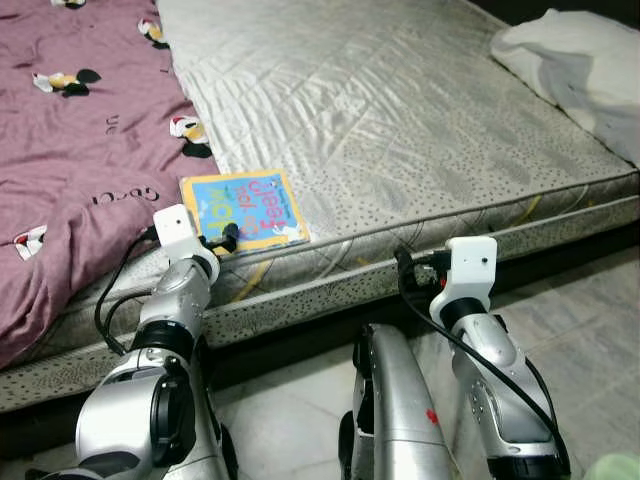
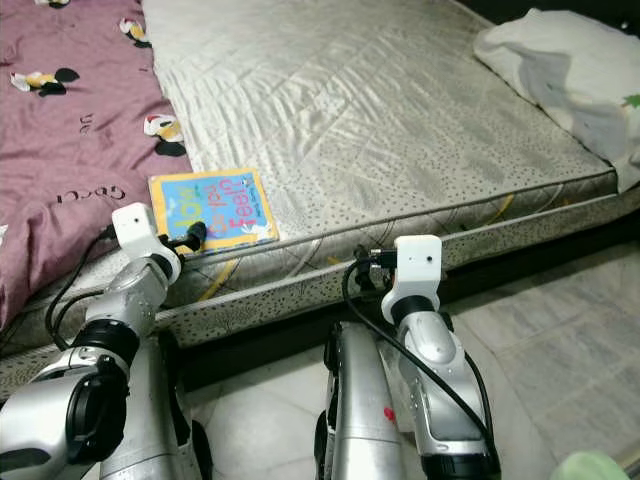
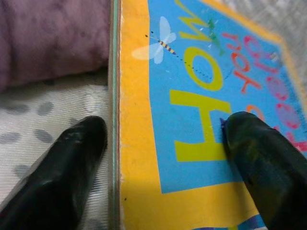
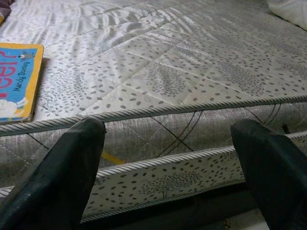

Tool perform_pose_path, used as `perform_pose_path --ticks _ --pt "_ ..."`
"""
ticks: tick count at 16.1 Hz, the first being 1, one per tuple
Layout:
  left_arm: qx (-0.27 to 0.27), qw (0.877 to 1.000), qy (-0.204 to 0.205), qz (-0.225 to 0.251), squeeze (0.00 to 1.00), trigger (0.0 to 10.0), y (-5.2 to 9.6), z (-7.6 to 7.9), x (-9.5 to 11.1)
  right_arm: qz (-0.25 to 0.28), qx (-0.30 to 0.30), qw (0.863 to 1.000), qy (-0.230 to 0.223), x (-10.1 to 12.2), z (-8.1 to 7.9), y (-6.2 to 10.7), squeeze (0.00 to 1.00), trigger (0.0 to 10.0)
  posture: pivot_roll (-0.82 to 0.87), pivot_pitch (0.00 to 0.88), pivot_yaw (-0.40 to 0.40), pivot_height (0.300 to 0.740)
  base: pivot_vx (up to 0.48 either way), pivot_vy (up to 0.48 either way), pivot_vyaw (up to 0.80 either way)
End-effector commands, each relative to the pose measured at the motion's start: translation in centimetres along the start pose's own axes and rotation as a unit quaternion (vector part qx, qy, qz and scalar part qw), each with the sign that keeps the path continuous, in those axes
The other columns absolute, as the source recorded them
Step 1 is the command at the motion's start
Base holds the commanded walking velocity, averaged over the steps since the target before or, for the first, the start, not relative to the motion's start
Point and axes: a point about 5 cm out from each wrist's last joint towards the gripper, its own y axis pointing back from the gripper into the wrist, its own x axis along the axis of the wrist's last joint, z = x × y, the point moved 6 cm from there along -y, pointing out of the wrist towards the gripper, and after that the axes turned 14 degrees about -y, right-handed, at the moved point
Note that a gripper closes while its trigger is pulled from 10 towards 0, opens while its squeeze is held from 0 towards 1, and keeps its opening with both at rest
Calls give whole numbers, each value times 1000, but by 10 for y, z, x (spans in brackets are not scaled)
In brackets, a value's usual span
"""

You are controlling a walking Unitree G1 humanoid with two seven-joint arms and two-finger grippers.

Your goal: Clean up the room

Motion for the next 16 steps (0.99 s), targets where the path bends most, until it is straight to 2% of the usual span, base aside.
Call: perform_pose_path --ticks 1,3,6,7,8,10,11,12,13,14,16 --pt "-32 999 32 -1 0 0 1 14 -6 9 -6 1000 3 7 4 0 0 10000 -181 75 -79 442 0 0 0" --pt "-73 996 50 9 0 0 2 26 -7 11 -5 1000 3 7 3 -2 0 10000 -170 67 -78 442 0 0 0" --pt "-97 995 39 2 0 0 4 35 -12 14 4 1000 -2 9 -2 -5 0 10000 -161 60 -78 442 0 0 0" --pt "-100 994 41 0 0 0 4 36 -14 15 44 999 -21 12 -14 -5 0 10000 -161 56 -75 442 0 0 0" --pt "-105 993 53 0 0 0 4 37 -14 1 133 989 -60 15 -41 0 0 10000 -163 53 -72 442 0 0 0" --pt "-105 993 54 -1 0 0 4 36 -14 -39 218 972 -71 9 -64 11 0 10000 -164 48 -70 442 0 0 0" --pt "-104 993 59 -1 0 0 4 36 -13 -50 243 965 -80 8 -71 16 0 10000 -164 48 -70 442 0 0 0" --pt "-100 992 72 1 0 0 3 35 -11 -76 293 949 -85 2 -84 27 0 10000 -160 42 -70 442 0 0 0" --pt "-98 992 78 4 0 0 3 34 -9 -90 319 939 -87 -1 -90 34 0 10000 -160 42 -70 442 0 0 0" --pt "-99 992 80 7 0 0 3 34 -7 -103 328 936 -76 -7 -91 35 0 10000 -157 35 -70 442 0 0 0" --pt "-99 992 83 10 0 0 2 33 -5 -104 316 941 -69 -6 -85 31 0 10000 -156 32 -68 442 0 0 0"
